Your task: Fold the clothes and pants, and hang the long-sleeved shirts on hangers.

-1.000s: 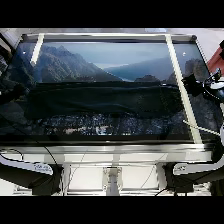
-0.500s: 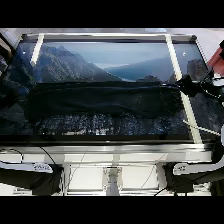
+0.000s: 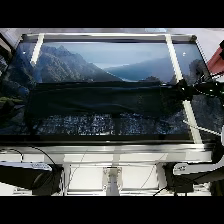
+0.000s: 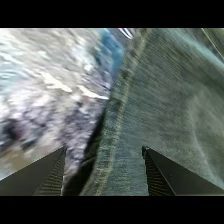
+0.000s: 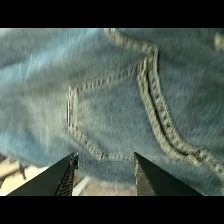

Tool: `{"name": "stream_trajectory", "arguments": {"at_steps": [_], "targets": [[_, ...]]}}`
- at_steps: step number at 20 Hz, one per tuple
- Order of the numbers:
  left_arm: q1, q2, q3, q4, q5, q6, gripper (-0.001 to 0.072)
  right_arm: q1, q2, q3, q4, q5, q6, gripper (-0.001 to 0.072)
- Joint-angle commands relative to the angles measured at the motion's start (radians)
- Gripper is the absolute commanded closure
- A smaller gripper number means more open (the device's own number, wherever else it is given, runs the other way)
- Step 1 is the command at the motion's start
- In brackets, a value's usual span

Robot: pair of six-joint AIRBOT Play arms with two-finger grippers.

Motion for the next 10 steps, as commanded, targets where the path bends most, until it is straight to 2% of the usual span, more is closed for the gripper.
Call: {"name": "stream_trajectory", "arguments": {"at_steps": [1, 4, 10], "targets": [[-0.026, -0.023, 0.008, -0.039, 0.022, 0.085, 0.0167, 0.002, 0.000, 0.002, -0.002, 0.058, 0.006, 0.0310], [-0.067, -0.039, 0.056, -0.035, 0.063, 0.075, 0.0167, 0.021, 0.000, 0.002, -0.002, 0.052, 0.006, 0.0310], [-0.136, -0.137, 0.193, -0.035, -0.003, 0.002, 0.0167, 0.082, 0.000, 0.002, -0.029, 0.002, 0.005, 0.0310]]}}
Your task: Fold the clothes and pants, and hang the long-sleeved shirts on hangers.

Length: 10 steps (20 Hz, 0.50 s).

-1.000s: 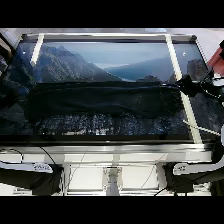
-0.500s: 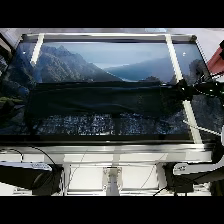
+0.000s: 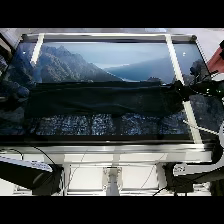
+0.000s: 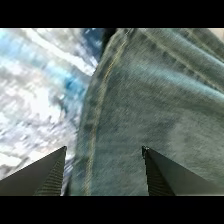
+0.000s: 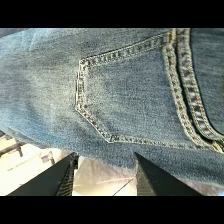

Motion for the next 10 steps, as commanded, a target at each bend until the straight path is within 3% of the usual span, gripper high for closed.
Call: {"name": "stream_trajectory", "arguments": {"at_steps": [1, 5, 10], "targets": [[-0.039, -0.065, 0.076, -0.002, -0.047, -0.048, 0.0167, 0.024, 0.000, 0.001, -0.014, -0.023, 0.001, 0.0310], [-0.050, -0.127, 0.109, 0.010, -0.069, -0.101, 0.0168, 0.023, 0.000, 0.001, -0.015, -0.016, 0.001, 0.0310], [-0.048, -0.133, 0.112, 0.162, -0.080, -0.126, 0.0167, 0.024, 0.000, 0.001, -0.016, -0.023, 0.001, 0.0310]]}}
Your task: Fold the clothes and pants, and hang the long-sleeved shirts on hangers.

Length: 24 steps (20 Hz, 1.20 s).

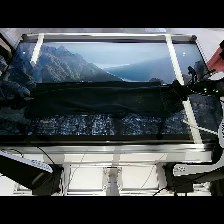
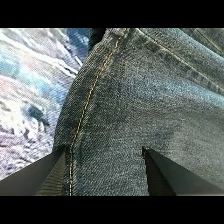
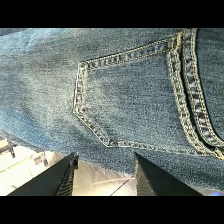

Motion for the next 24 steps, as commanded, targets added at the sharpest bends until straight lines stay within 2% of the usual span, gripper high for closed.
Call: {"name": "stream_trajectory", "arguments": {"at_steps": [1, 11, 18, 24], "targets": [[0.002, -0.011, 0.006, 0.093, -0.017, -0.021, 0.0167, 0.002, 0.000, 0.001, -0.002, -0.006, 0.000, 0.0310], [0.060, -0.011, 0.094, 0.090, -0.147, -0.020, 0.0168, 0.002, 0.000, 0.001, -0.002, -0.006, 0.000, 0.0310], [0.059, -0.015, 0.094, 0.089, -0.157, -0.017, 0.0168, 0.002, 0.000, 0.001, -0.003, -0.009, -0.003, 0.0310], [0.015, -0.100, 0.094, 0.089, -0.233, -0.021, 0.0168, 0.002, 0.000, 0.001, -0.004, -0.016, -0.008, 0.0310]]}}
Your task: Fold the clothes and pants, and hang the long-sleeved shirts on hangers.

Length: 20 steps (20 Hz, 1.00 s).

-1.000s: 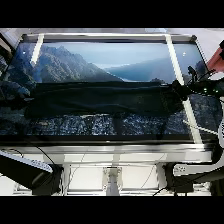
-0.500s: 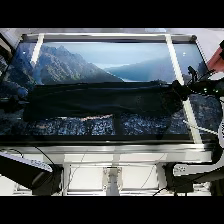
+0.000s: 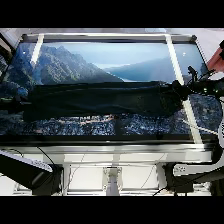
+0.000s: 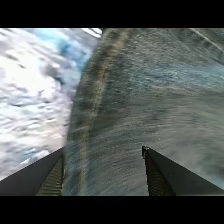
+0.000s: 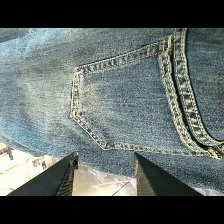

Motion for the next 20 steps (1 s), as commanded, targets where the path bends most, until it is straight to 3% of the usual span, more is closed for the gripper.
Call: {"name": "stream_trajectory", "arguments": {"at_steps": [1, 6, 7, 9, 10, 20], "targets": [[-0.043, -0.056, -0.001, 0.019, -0.035, -0.003, 0.0167, 0.000, 0.000, 0.001, 0.000, -0.003, -0.005, 0.0310], [-0.179, -0.104, 0.002, 0.017, -0.025, -0.002, 0.0173, 0.000, 0.000, 0.001, -0.001, -0.003, -0.009, 0.0310], [-0.202, -0.106, 0.002, 0.018, -0.016, -0.002, 0.0253, 0.000, 0.000, 0.001, -0.004, -0.003, -0.009, 0.0310], [-0.229, -0.105, 0.027, 0.105, -0.008, -0.014, 0.0528, 0.000, 0.000, 0.001, -0.016, -0.001, -0.009, 0.0310], [-0.230, -0.100, 0.052, 0.150, -0.008, -0.075, 0.0683, 0.000, 0.000, 0.001, -0.024, 0.002, -0.009, 0.0310], [-0.237, 0.161, 0.201, 0.148, -0.147, -0.164, 0.0681, 0.000, 0.000, 0.001, -0.059, 0.008, -0.009, 0.0311]]}}
